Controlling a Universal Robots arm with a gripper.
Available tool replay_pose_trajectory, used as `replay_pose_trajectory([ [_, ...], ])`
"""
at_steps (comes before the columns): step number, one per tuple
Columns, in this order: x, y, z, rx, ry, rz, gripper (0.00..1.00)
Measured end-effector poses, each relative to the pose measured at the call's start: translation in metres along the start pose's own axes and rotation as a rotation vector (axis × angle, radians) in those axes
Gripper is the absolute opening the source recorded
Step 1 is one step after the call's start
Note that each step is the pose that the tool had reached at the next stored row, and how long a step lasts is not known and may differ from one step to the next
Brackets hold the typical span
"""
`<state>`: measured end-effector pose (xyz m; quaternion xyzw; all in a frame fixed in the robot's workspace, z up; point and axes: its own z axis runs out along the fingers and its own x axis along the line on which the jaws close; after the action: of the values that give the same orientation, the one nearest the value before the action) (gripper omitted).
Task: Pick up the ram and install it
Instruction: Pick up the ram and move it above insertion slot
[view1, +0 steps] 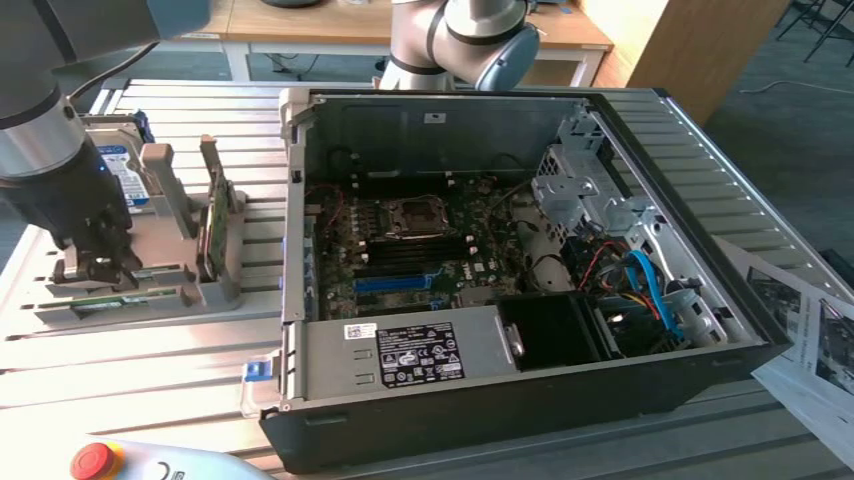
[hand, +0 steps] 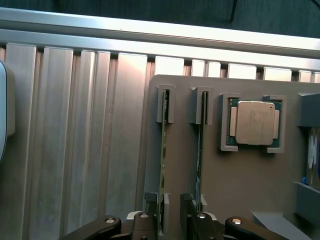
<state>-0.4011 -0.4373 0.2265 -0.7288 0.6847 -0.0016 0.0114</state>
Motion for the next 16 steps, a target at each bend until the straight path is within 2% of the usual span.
replay_pose_trajectory([
  [16,0.0003,0.0007,0.0095,0.0006,0.0001,0.000,0.32],
])
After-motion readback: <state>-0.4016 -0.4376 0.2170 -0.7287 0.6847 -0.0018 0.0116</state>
